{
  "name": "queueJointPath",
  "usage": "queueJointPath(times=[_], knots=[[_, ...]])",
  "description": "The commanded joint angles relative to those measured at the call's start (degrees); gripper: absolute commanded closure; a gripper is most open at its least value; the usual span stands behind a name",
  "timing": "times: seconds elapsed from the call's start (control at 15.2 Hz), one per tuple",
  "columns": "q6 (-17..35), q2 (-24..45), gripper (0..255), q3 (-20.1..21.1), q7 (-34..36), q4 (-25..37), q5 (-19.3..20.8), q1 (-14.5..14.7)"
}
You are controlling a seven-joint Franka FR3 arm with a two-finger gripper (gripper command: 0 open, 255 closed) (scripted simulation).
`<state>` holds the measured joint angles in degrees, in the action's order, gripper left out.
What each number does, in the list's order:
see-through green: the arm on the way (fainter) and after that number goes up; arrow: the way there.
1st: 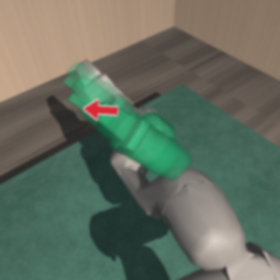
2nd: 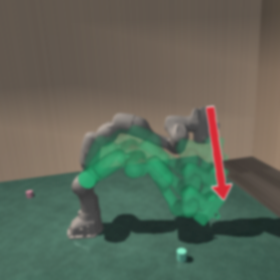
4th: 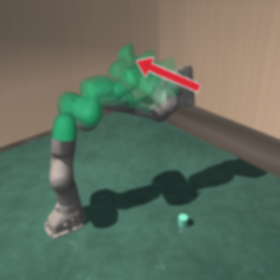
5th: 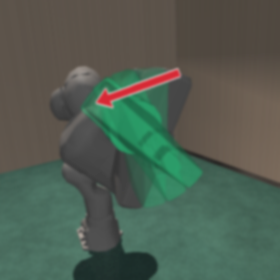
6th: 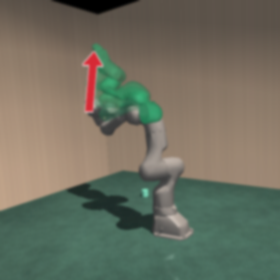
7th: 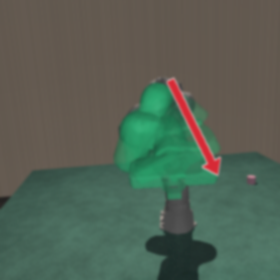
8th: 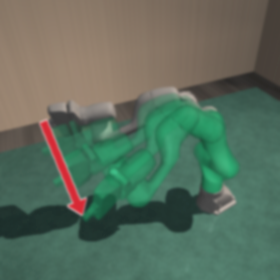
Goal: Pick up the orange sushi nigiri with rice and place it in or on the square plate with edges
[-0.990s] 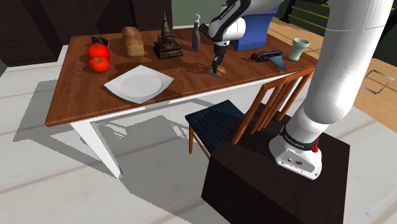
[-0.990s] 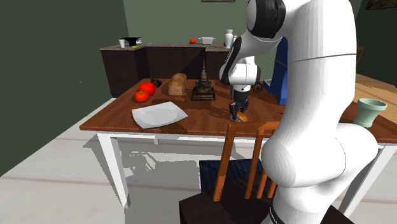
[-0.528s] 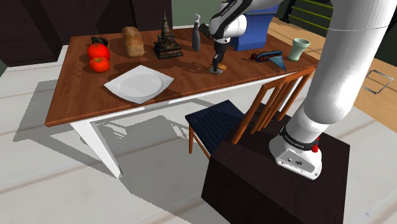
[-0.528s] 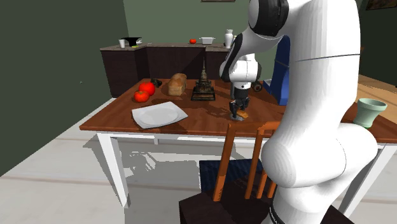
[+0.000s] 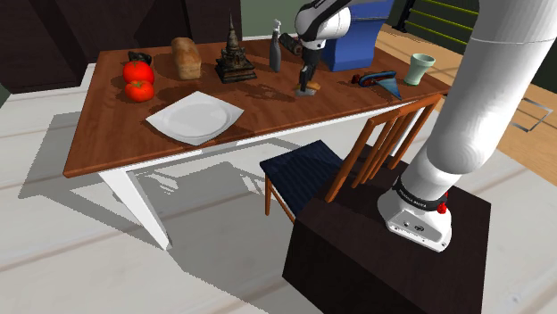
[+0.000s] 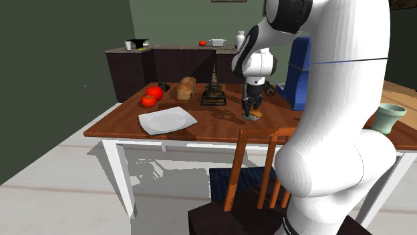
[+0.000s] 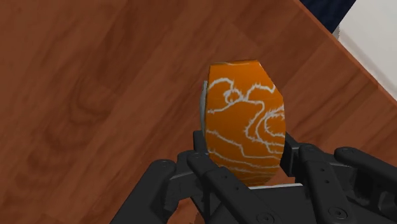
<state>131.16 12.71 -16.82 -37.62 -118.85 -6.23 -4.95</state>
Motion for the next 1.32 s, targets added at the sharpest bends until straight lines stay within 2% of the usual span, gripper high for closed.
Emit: queueJointPath(times=[0.0,0.4,0.86,1.25], knots=[[-1.5,-0.9,255,-0.1,0.3,0.6,0.4,0.1],[-5.1,-3.1,255,-0.4,1.1,2.1,1.5,0.3],[-6.2,0.0,255,3.2,9.9,6.6,1.4,5.4],[-8.1,4.4,255,5.9,16.9,13.0,1.3,9.4]])
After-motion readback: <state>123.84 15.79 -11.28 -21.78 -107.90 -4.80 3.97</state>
